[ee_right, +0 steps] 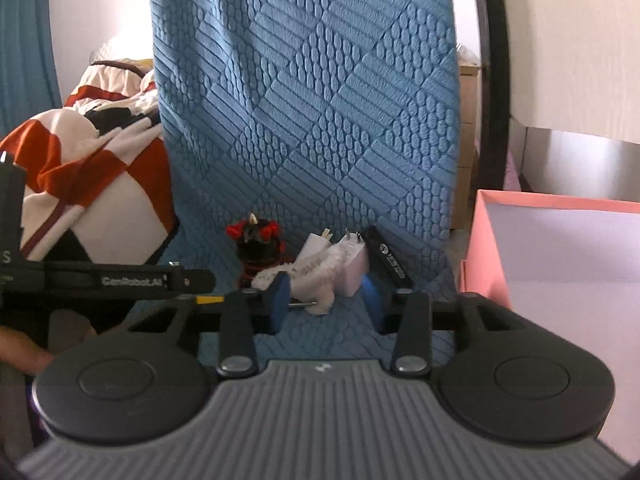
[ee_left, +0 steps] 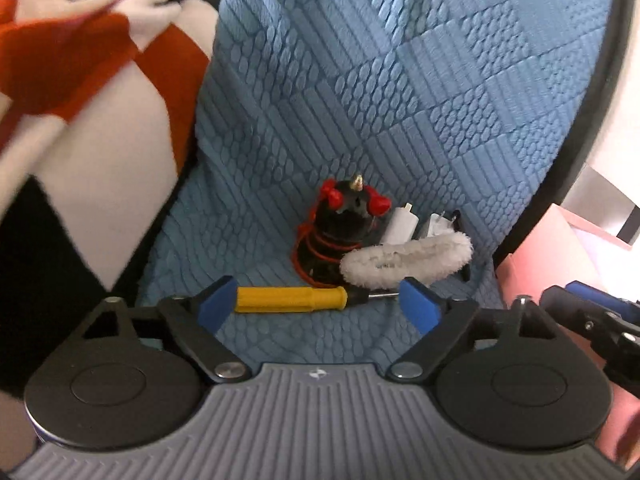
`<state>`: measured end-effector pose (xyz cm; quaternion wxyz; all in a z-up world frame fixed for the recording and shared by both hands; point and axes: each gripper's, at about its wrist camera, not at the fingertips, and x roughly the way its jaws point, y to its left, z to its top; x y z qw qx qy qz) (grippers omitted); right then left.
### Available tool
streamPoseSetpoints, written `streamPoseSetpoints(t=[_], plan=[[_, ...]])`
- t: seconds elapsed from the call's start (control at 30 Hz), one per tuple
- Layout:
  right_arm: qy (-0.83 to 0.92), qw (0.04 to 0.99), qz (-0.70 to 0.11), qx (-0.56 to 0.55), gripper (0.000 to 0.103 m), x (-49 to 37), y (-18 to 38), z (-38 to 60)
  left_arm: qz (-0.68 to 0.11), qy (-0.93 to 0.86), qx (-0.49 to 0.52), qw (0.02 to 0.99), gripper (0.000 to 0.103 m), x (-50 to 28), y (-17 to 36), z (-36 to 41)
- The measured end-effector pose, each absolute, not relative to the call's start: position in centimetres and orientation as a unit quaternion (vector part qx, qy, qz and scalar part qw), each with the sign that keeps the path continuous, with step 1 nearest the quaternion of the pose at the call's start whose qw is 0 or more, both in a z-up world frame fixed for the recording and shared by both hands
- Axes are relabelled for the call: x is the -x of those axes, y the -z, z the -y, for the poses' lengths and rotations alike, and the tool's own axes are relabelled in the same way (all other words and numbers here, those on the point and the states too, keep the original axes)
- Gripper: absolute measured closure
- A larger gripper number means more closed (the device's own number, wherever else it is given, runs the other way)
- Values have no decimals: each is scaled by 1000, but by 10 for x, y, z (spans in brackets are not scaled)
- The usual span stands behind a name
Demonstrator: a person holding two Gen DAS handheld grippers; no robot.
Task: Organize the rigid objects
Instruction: 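Lower the left tool onto the red-black toy while the right tool approaches the white fluffy toy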
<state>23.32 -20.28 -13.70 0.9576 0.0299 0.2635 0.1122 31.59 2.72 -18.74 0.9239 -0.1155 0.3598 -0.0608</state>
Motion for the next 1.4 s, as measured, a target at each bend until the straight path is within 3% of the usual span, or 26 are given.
streamPoseSetpoints(t=[0.73,1.0,1.07,1.4], plan=[[-128,902,-362,-194,65,-348,178,232,-401,113,171,893,19,-418,217,-26],[-153,882,-386,-223,65,-365,185,231,-406,121,129,897,19,-436,223,-15],[-154,881,-391,-220,70,-367,188,229,-408,125,118,897,19,-441,227,-9],[-159,860,-412,-257,72,-373,198,234,-404,123,111,900,34,-443,234,4]])
